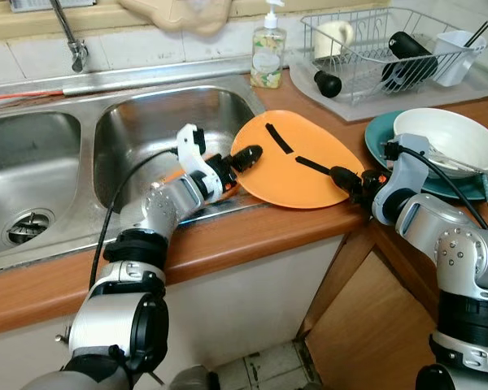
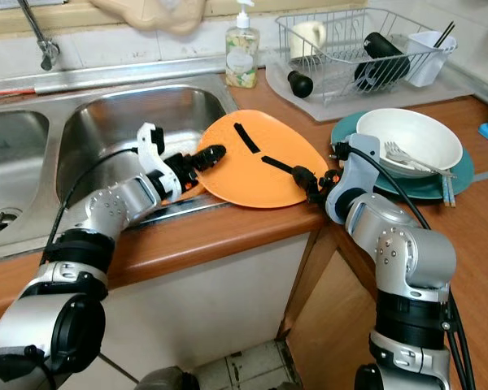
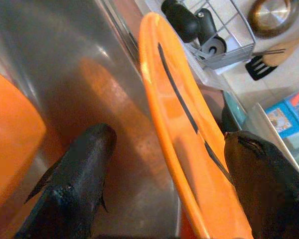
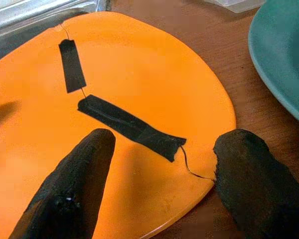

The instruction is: Kitchen organization

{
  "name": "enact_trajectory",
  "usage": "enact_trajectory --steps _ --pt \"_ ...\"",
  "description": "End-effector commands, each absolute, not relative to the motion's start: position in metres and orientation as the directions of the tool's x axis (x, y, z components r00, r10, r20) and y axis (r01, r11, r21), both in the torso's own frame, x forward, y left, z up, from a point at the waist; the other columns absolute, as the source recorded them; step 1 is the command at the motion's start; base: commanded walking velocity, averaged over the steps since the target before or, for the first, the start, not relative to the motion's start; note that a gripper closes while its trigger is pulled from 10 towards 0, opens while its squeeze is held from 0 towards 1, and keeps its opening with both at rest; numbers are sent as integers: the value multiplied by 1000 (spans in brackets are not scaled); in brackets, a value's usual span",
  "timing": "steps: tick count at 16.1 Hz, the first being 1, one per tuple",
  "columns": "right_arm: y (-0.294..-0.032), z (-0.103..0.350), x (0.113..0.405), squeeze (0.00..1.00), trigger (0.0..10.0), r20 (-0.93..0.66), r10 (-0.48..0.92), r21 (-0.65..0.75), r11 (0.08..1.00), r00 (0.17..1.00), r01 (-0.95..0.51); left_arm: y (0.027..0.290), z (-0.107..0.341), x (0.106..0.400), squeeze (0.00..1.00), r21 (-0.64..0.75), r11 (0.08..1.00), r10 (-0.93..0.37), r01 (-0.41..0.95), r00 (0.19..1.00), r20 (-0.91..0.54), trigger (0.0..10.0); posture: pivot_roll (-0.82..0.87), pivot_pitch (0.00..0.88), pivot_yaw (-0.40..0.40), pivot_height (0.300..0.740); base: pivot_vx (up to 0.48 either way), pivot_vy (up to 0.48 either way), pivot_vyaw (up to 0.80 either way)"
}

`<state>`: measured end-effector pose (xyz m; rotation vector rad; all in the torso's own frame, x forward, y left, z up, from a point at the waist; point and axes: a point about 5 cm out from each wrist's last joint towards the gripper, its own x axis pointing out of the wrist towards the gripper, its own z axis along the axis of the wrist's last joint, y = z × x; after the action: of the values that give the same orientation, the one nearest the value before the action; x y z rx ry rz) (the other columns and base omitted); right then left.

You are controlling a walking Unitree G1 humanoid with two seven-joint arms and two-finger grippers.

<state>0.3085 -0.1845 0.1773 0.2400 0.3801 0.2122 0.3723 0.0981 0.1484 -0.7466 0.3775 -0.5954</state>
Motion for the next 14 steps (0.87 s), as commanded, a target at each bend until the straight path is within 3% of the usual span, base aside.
enact_trajectory --steps 1,2,9,14 --pt "-175 170 310 0 10000 -374 297 289 938 879 -194 96 158 376 0 -722 563 -635 402 770 -66 431 -43 0 73 716 0 0 0" --pt "-175 170 310 0 10000 -373 298 289 937 879 -195 96 160 376 0 -725 550 -639 414 768 -46 0 -43 0 74 716 0 0 0" --pt "-173 170 313 0 10000 -358 299 285 937 884 -201 95 175 368 0 -697 436 -709 570 694 125 0 -33 0 72 716 0 0 0" --pt "-173 175 314 0 10000 -340 301 270 939 891 -214 98 170 371 0 -697 483 -682 530 727 81 0 -34 0 72 716 0 0 0"
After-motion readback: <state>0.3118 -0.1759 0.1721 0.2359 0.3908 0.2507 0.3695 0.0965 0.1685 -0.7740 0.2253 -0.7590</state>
